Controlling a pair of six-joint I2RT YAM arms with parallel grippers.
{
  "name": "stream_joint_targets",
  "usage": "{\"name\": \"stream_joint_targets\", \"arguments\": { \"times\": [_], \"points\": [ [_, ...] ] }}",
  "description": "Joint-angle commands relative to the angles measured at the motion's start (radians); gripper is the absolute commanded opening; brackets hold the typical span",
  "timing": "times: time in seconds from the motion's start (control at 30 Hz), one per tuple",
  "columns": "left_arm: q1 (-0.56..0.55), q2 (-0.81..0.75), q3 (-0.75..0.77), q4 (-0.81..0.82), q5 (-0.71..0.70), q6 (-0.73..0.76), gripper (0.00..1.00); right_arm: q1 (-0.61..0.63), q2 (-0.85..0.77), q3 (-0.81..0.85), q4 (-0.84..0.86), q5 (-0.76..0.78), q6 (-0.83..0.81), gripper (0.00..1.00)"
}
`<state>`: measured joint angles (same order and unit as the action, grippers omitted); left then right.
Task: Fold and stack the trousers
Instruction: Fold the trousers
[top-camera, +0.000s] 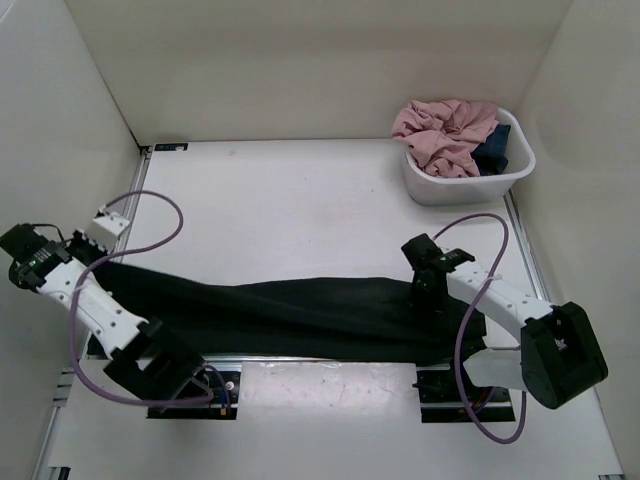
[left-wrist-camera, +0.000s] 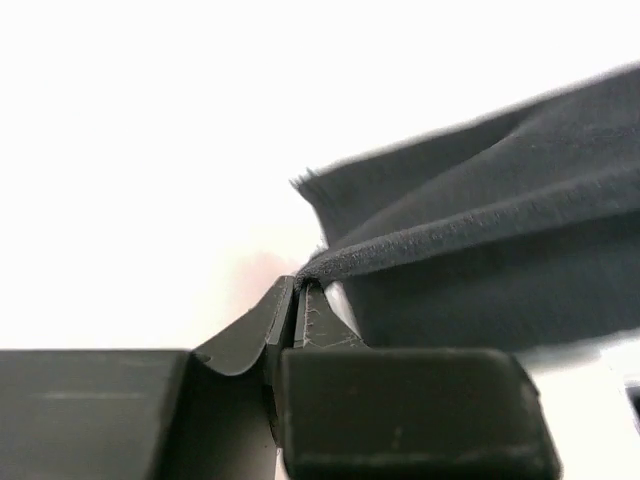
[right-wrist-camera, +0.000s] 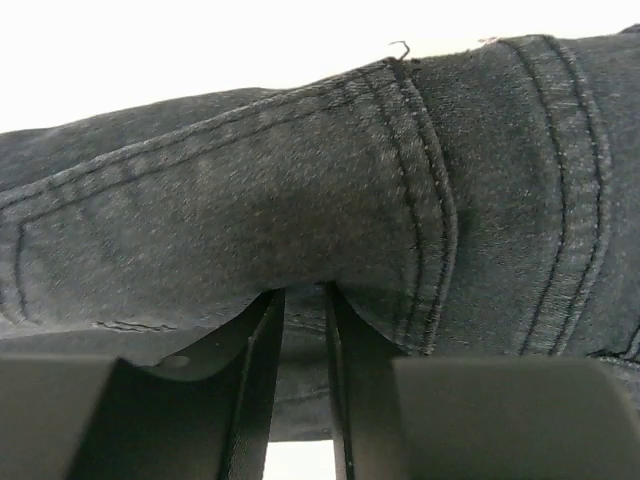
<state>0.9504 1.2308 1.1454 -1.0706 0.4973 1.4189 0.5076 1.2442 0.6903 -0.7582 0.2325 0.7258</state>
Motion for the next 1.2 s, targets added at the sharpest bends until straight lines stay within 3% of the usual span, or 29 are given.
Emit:
{"name": "stream_joint_targets", "arguments": {
  "times": [0.0, 0.1, 0.27, 0.4, 0.57, 0.9, 1.03, 1.17],
  "points": [
    [-0.025, -0.082, 0.089, 0.127, 0.192, -0.152, 0.15, -0.012, 0.021, -0.002, 0.005, -0.007, 0.026, 0.26],
    [-0.025, -0.073, 0.088, 0.127, 0.155, -0.131, 0.15, -0.012, 0.021, -0.037, 0.005, -0.007, 0.037, 0.25],
    [-0.025, -0.132, -0.093, 0.081, 0.019, 0.134, 0.15, -0.012, 0.021, -0.116, 0.023, -0.028, 0.079, 0.21],
    [0.031, -0.188, -0.274, 0.142, -0.060, 0.257, 0.15, -0.012, 0.000, -0.155, 0.023, -0.028, 0.103, 0.20],
    [0.102, -0.211, -0.366, 0.152, -0.153, 0.445, 0.15, -0.023, -0.009, -0.189, -0.010, -0.018, 0.113, 0.19],
    [0.223, -0.120, -0.345, 0.186, -0.178, 0.561, 0.15, -0.188, -0.028, -0.210, -0.058, -0.009, 0.071, 0.16],
    [0.248, -0.145, -0.439, 0.186, -0.230, 0.641, 0.22, -0.222, -0.028, -0.201, -0.058, -0.009, 0.052, 0.16],
    [0.248, -0.221, -0.544, 0.273, -0.194, 0.623, 0.22, -0.231, -0.066, -0.158, -0.079, -0.018, 0.034, 0.16]
  ]
}}
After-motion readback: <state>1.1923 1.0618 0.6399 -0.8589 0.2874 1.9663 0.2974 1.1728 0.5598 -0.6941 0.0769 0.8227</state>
